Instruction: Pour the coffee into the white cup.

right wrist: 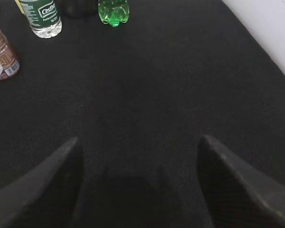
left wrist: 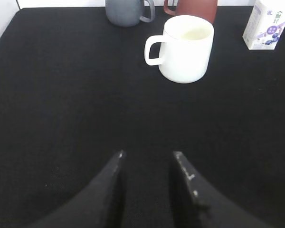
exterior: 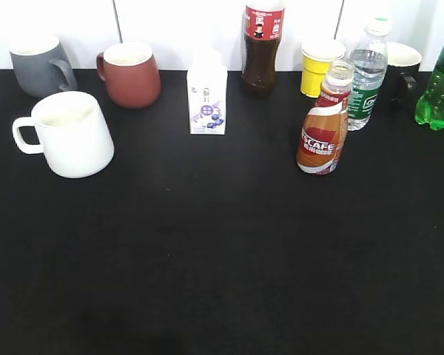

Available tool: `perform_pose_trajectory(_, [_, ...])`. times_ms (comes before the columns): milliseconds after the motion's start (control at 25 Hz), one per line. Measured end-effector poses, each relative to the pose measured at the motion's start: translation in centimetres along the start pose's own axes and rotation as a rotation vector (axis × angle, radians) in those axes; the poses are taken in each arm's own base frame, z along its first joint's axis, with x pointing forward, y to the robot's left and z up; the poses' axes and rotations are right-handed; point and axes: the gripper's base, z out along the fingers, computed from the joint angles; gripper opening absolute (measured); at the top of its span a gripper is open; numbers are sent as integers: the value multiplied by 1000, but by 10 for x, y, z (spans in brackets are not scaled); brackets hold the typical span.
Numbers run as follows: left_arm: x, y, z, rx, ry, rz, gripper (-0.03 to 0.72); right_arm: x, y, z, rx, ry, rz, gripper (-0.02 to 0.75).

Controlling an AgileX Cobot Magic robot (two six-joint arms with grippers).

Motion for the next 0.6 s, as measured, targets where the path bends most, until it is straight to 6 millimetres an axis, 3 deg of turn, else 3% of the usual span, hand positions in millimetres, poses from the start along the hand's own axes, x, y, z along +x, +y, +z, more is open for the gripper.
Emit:
perform_pose_trajectory(520, [0,0,0,1,-2,0,246,0,0,0,0,0,0,565])
perform_pose_trajectory(600, [-8,0,3,1,4,-3,269,0,0,0,0,0,0,565])
